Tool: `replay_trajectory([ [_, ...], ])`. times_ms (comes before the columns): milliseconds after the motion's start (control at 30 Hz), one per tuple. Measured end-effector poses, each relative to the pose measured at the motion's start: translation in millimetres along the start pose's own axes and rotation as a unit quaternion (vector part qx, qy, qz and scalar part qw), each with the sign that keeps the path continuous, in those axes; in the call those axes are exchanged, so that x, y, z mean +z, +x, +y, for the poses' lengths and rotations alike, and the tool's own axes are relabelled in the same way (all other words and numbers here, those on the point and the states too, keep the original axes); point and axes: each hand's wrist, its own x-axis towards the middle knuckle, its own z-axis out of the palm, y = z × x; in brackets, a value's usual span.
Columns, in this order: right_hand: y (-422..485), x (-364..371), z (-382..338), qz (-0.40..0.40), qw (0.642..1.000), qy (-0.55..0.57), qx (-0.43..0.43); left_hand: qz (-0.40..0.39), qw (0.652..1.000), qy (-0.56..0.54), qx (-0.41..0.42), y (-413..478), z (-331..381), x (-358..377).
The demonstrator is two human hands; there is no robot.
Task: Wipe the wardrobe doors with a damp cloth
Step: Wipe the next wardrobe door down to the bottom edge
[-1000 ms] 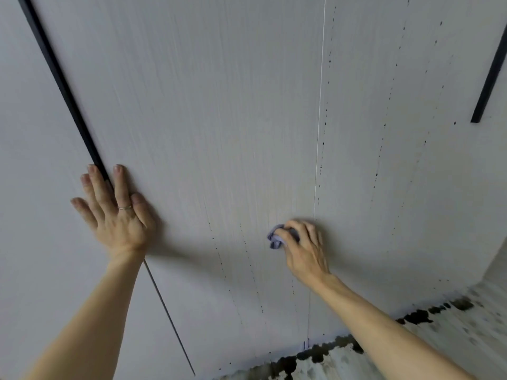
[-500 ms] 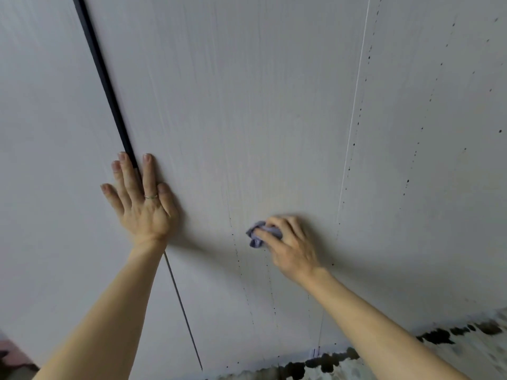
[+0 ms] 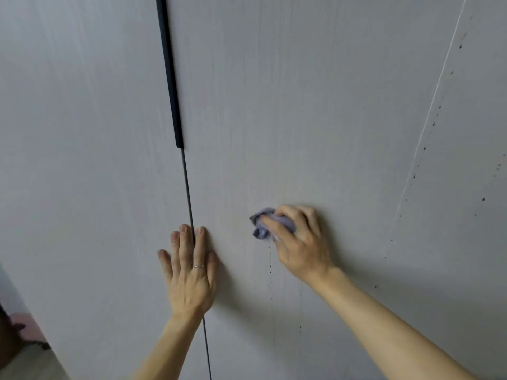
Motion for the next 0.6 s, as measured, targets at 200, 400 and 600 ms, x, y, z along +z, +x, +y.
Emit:
replay_trajectory([
  [200, -8.8, 2.9, -21.0, -0.075, 0.995, -0.015, -0.065, -0.026, 1.0, 0.003, 0.016, -21.3, -9.3, 3.9],
  [400, 125.7, 23.6, -38.4, 0.081, 0.995, 0.002, 0.054, -0.009, 1.0, 0.012, 0.013, -20.2, -16.7, 0.0],
  [600, 37.8, 40.2, -57.5, -0.058, 0.989, 0.006, -0.138, 0.0, 1.0, 0.006, -0.002, -34.6, -17.5, 9.1],
])
